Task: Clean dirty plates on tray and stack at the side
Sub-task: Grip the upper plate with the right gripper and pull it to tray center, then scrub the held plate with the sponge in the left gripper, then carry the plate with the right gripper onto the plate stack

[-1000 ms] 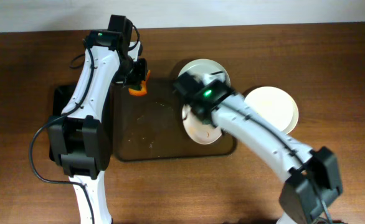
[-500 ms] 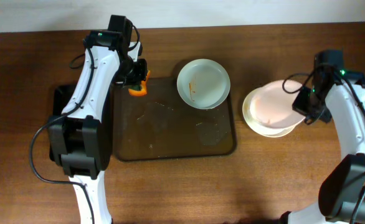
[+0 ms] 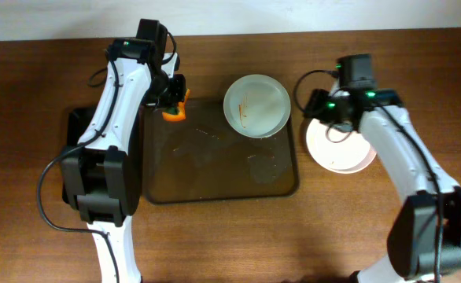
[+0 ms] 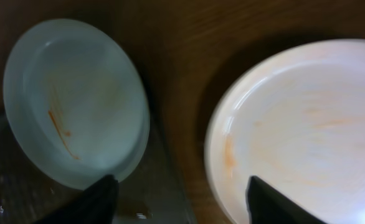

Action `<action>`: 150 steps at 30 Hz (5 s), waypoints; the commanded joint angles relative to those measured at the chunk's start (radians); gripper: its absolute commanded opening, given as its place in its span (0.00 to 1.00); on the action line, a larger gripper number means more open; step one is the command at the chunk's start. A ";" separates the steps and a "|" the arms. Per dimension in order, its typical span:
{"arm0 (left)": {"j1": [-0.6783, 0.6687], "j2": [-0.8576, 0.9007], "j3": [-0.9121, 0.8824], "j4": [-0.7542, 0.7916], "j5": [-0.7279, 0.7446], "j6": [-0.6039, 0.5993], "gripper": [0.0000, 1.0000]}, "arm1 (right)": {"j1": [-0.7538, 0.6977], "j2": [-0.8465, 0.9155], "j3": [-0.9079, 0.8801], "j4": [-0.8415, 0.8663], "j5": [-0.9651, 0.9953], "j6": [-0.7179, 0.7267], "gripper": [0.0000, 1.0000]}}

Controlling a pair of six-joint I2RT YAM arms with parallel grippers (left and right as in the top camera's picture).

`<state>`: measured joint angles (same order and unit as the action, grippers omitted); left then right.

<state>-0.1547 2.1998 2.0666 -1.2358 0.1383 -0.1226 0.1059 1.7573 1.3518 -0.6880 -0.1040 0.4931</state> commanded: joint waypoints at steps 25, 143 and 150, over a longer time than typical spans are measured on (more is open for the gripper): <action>0.001 -0.004 0.009 -0.007 -0.004 0.019 0.00 | 0.425 0.289 0.039 -0.075 -0.199 -0.064 0.51; -0.065 0.007 -0.040 0.097 -0.139 0.026 0.00 | 0.388 0.296 0.025 0.034 -0.192 0.100 0.04; -0.064 0.007 -0.060 0.098 -0.209 0.026 0.00 | 0.381 -0.032 0.025 -0.179 0.188 -0.023 0.04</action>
<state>-0.2222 2.2021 2.0113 -1.1385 -0.0040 -0.0799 0.4660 1.8221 1.3705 -0.8299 -0.1307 0.5098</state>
